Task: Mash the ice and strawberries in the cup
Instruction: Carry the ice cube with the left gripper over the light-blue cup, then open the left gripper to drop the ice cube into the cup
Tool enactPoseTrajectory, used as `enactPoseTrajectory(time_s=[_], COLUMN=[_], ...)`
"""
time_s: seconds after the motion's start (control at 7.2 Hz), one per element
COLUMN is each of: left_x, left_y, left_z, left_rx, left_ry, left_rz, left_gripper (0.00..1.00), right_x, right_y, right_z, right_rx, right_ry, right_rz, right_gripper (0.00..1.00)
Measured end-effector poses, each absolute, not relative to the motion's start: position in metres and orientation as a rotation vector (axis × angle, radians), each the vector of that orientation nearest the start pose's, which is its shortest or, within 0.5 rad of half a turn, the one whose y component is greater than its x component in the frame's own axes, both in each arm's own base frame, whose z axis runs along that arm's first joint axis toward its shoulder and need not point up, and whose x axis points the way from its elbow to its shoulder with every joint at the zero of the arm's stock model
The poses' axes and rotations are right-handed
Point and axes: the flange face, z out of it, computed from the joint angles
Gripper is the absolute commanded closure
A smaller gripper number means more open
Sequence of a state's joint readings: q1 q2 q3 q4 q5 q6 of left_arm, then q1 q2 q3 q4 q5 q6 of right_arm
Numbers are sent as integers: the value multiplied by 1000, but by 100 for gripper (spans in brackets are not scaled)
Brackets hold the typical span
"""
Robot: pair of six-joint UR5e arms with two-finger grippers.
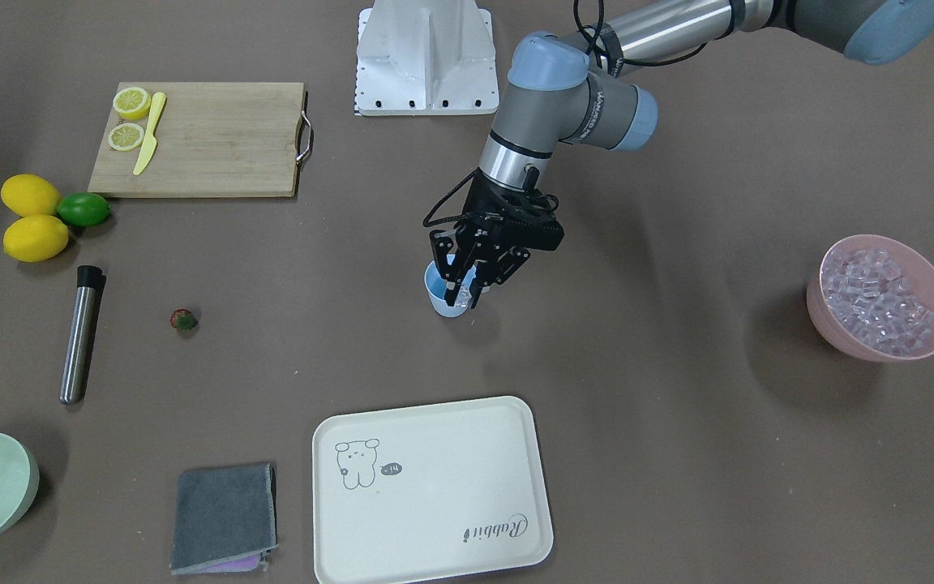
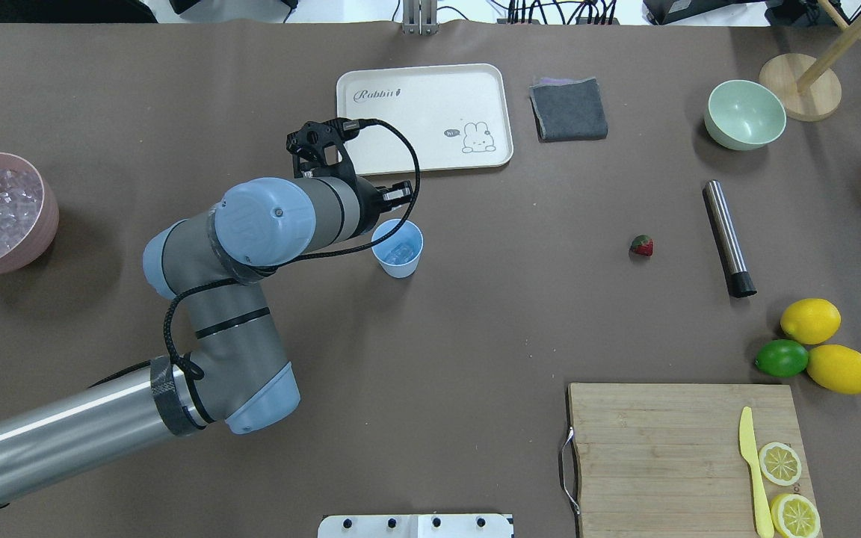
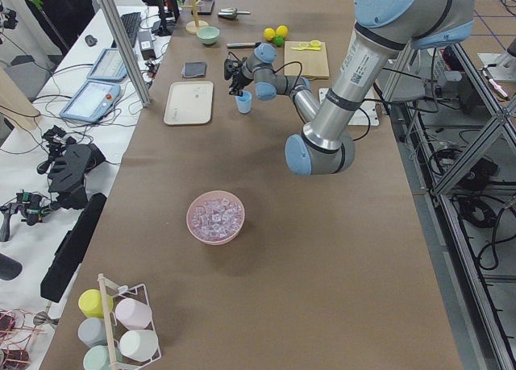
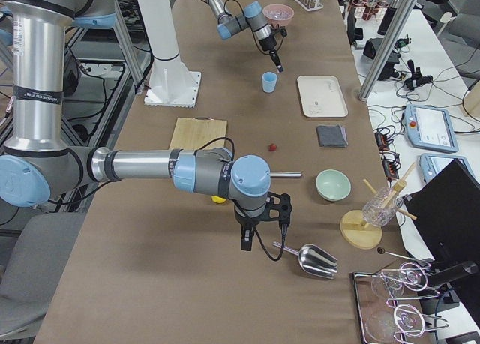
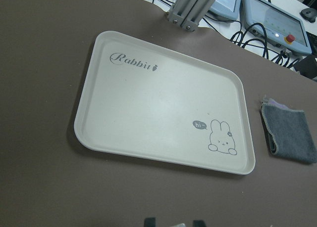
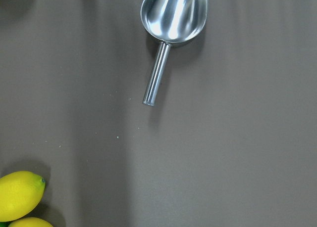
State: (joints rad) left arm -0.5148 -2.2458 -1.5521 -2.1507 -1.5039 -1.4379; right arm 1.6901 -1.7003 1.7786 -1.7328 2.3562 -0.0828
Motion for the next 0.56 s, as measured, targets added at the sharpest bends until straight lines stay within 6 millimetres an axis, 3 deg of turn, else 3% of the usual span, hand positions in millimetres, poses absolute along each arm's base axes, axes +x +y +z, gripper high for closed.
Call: enactPoseTrajectory(time_s=[0.56], left_x=[541], left_y=[-453], left_z=[187], left_rx=[443], left_ry=[1179], left_rz=[-350], left_gripper=[100], right_x=[122], right_y=[-412], right_z=[635], right_rx=[2], right_ry=[-790], right_rz=[92], right_gripper=[0])
